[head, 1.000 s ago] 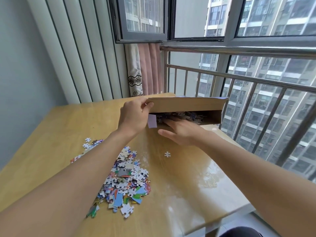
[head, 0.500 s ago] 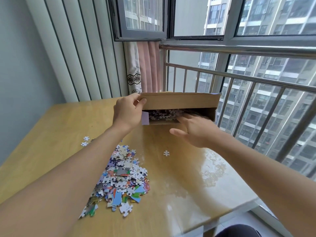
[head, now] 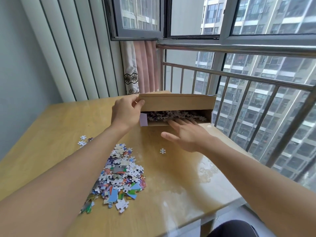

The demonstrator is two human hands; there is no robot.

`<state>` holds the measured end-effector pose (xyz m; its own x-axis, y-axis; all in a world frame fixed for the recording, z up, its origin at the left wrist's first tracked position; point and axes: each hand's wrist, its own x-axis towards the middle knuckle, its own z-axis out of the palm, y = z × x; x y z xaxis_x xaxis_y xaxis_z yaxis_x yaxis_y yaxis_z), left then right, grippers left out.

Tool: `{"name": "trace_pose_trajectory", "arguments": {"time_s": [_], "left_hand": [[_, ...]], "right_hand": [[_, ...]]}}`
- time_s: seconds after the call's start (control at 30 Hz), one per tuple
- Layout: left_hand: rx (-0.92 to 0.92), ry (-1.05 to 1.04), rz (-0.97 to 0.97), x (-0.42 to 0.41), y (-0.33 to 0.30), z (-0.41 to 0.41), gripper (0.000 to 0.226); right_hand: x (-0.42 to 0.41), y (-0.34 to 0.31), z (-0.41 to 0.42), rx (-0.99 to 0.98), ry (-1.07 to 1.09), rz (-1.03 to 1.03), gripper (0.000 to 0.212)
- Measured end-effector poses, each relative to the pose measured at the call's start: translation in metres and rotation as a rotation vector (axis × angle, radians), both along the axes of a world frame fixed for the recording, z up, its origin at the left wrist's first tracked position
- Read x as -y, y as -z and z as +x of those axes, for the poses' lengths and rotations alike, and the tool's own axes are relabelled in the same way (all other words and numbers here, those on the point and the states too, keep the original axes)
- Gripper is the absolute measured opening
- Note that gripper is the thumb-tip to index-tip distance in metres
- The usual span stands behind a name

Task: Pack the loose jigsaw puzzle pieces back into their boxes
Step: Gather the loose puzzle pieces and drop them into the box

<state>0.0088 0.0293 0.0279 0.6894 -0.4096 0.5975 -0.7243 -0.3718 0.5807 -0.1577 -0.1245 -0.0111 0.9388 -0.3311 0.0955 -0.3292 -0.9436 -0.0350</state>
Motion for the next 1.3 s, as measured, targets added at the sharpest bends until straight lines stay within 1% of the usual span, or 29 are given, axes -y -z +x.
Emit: {"name": "trace_pose_trajectory", "arguments": {"time_s": [0.07, 0.13, 0.2, 0.27, 0.33, 0.37, 0.47, 0.5, 0.57, 0.67, 0.73, 0.8, 0.87, 0.93, 0.97, 1.03, 1.1, 1.17, 1.23, 1.3], "left_hand": [[-0.011, 0.003, 0.013, -0.001, 0.002, 0.001, 0.022], [-0.032, -0.004, 0.032, -0.003, 0.005, 0.003, 0.022], [-0.059, -0.01, 0.064, -0.006, 0.011, 0.006, 0.022], [-0.083, -0.002, 0.1, -0.009, 0.021, 0.008, 0.022], [-0.125, 0.019, 0.13, -0.01, 0.033, 0.01, 0.022], [-0.158, 0.035, 0.147, -0.012, 0.04, 0.011, 0.022], [-0.271, 0.124, 0.164, -0.017, 0.059, 0.015, 0.021], [-0.291, 0.142, 0.157, -0.021, 0.063, 0.015, 0.019], [-0.289, 0.181, 0.148, -0.027, 0.065, 0.014, 0.017], [-0.281, 0.256, 0.236, -0.046, 0.062, 0.009, 0.012], [-0.249, 0.253, 0.296, -0.067, 0.061, 0.008, 0.019], [-0.222, 0.172, 0.299, -0.096, 0.061, 0.005, 0.03], [-0.233, 0.051, 0.309, -0.13, 0.064, 0.005, 0.045], [-0.259, -0.03, 0.438, -0.165, 0.071, 0.004, 0.08], [-0.284, -0.035, 0.506, -0.177, 0.076, 0.0, 0.097], [-0.334, -0.002, 0.558, -0.197, 0.087, -0.01, 0.117], [-0.353, 0.054, 0.568, -0.205, 0.098, -0.021, 0.126], [-0.336, 0.077, 0.587, -0.205, 0.106, -0.026, 0.13], [-0.321, 0.071, 0.589, -0.202, 0.109, -0.027, 0.131], [-0.313, 0.055, 0.577, -0.199, 0.111, -0.027, 0.129]], "right_hand": [[0.005, -0.004, -0.004, 0.026, 0.061, 0.035, 0.078], [-0.005, -0.003, -0.008, 0.118, -0.045, 0.063, 0.066], [-0.022, 0.007, -0.007, 0.135, -0.18, 0.059, 0.05], [-0.035, 0.022, 0.0, 0.015, -0.145, 0.123, 0.035], [-0.041, 0.033, 0.007, -0.091, -0.067, 0.183, 0.025], [-0.045, 0.039, 0.011, -0.092, -0.058, 0.182, 0.022], [-0.061, 0.053, 0.022, 0.016, -0.071, 0.231, 0.01], [-0.068, 0.057, 0.026, 0.046, -0.079, 0.267, 0.012], [-0.078, 0.055, 0.028, 0.107, -0.082, 0.329, 0.02], [-0.089, 0.05, 0.029, 0.181, -0.133, 0.416, 0.025], [-0.095, 0.049, 0.03, 0.237, -0.155, 0.54, 0.025], [-0.1, 0.051, 0.032, 0.28, -0.139, 0.641, 0.028], [-0.104, 0.053, 0.036, 0.324, -0.081, 0.703, 0.029], [-0.113, 0.055, 0.043, 0.358, -0.013, 0.831, 0.03], [-0.116, 0.055, 0.046, 0.369, 0.029, 0.894, 0.032], [-0.125, 0.053, 0.056, 0.349, 0.082, 0.971, 0.035], [-0.131, 0.044, 0.063, 0.274, 0.077, 0.974, 0.038], [-0.135, 0.033, 0.062, 0.196, 0.037, 0.923, 0.041], [-0.139, 0.023, 0.053, 0.111, 0.003, 0.732, 0.043], [-0.148, 0.016, 0.039, 0.008, -0.017, 0.531, 0.052]]}}
